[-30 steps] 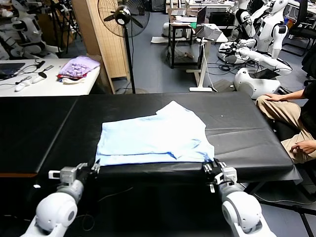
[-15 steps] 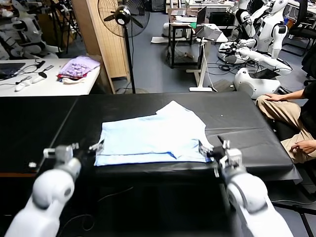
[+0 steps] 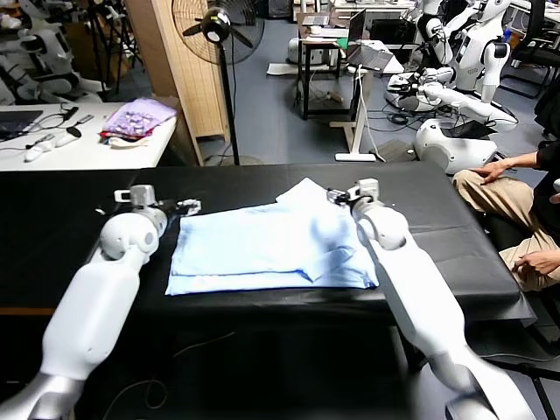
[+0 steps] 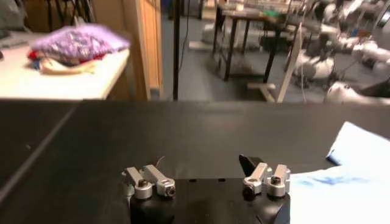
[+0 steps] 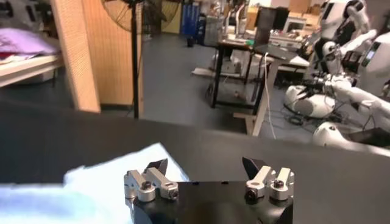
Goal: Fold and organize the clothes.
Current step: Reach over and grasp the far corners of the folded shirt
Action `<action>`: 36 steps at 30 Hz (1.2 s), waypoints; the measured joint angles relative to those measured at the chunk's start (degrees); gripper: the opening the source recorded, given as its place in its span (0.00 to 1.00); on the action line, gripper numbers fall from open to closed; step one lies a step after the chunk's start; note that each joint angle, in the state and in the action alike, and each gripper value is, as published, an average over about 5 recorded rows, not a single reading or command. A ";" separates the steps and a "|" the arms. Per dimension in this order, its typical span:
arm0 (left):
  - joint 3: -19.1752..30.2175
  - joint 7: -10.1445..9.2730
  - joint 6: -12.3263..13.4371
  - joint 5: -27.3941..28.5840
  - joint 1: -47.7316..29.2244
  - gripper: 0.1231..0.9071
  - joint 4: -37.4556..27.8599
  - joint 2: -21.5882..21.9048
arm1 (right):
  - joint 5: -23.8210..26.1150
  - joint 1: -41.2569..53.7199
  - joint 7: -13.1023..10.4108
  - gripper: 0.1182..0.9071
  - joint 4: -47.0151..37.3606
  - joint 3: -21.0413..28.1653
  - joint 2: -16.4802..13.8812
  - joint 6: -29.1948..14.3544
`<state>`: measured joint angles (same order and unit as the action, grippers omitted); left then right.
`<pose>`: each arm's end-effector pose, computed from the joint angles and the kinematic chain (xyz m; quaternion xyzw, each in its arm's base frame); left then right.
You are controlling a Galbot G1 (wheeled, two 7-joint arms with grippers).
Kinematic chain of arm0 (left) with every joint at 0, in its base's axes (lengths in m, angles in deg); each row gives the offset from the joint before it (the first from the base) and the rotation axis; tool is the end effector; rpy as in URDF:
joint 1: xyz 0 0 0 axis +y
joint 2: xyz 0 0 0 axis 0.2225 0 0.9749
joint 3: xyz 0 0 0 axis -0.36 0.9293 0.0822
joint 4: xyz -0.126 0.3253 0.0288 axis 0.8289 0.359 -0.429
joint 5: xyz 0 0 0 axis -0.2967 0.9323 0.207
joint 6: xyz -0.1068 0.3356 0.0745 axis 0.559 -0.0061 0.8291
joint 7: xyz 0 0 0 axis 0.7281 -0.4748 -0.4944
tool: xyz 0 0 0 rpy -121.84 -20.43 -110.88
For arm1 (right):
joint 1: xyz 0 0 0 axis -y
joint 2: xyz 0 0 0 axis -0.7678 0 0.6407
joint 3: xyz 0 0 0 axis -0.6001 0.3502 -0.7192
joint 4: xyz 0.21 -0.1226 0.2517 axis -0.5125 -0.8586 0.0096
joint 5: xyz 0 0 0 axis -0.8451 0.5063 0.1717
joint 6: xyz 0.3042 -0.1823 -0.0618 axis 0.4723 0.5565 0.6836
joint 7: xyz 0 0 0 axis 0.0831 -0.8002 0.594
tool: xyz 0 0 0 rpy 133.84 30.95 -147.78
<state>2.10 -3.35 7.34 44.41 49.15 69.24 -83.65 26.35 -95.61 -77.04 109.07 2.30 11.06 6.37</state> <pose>0.4974 0.1183 -0.2152 -0.0103 -0.9572 0.0152 0.2888 0.5907 0.0312 -0.2304 0.0604 -0.9716 0.0892 0.2109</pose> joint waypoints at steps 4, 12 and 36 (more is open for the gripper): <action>0.08 0.32 0.01 0.58 -0.70 0.86 -1.99 -0.36 | 2.24 2.87 0.80 0.86 -6.39 -0.30 2.08 0.14; 0.07 1.75 0.02 1.32 -0.95 0.86 -4.76 -1.02 | 3.36 4.75 3.64 0.86 -15.23 -0.94 4.01 -2.68; 0.18 5.63 0.03 6.10 -0.74 0.07 -6.54 -1.91 | 4.96 3.19 2.95 0.01 -16.14 -2.64 4.82 -4.79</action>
<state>2.28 2.28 7.37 50.51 48.41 62.71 -85.56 31.30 -92.42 -74.08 92.93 -0.34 15.88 1.57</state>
